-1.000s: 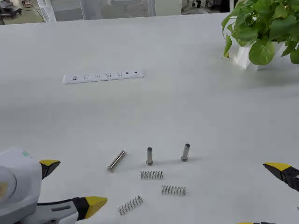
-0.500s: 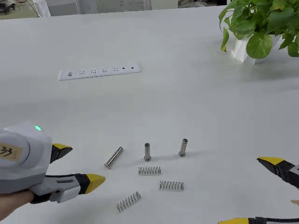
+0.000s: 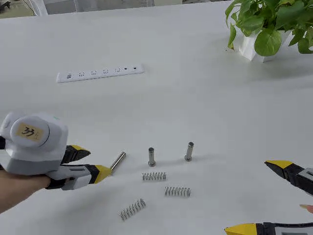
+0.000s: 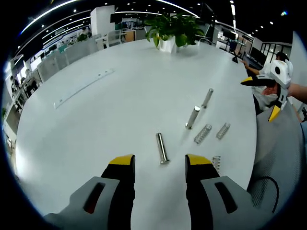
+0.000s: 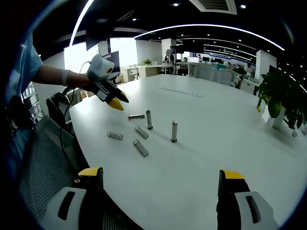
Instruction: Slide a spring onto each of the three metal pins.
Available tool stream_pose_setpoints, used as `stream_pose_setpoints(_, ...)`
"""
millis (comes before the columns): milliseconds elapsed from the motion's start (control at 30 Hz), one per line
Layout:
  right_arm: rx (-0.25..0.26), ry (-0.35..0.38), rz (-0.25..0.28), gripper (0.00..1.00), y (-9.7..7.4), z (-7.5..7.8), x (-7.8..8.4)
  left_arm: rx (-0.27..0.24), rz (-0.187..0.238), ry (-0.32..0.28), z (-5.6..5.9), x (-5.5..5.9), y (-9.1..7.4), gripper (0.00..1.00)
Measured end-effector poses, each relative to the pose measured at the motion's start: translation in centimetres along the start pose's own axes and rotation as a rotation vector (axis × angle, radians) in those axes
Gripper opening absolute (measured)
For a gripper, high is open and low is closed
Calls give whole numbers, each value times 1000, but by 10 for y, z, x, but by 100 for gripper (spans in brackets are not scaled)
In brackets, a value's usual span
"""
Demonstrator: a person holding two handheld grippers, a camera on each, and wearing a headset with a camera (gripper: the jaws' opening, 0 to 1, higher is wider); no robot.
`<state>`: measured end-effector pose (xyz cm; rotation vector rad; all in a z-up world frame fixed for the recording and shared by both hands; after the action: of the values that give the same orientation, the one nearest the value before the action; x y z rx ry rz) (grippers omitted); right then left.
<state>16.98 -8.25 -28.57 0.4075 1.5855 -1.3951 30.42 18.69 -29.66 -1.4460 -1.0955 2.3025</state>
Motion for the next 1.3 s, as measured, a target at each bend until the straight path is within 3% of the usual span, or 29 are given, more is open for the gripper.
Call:
stream_pose_setpoints(267, 1, 5, 3, 99, -1, 1, 0, 18, -18, -40, -2, -1, 16, 36)
stream_pose_setpoints(667, 5, 10, 5, 99, -2, 2, -1, 29, -79, -32, -9, -7, 35, 32)
stream_pose_setpoints(1300, 8, 22, 7, 99, -1, 3, 0, 42, -120, -61, -14, -12, 59, 19)
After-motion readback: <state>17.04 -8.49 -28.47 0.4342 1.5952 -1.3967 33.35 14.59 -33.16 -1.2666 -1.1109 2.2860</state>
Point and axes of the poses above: the centre of the closed fingertips' face, and the gripper's own axes: y roughly forward along the fingers, z roughly to its right, x roughly out of its underside, the point moved 3 cm from there along -y, roughly backward along the fingers, and after that the axes turned 15 degrees about x, right-handed, at the moved point
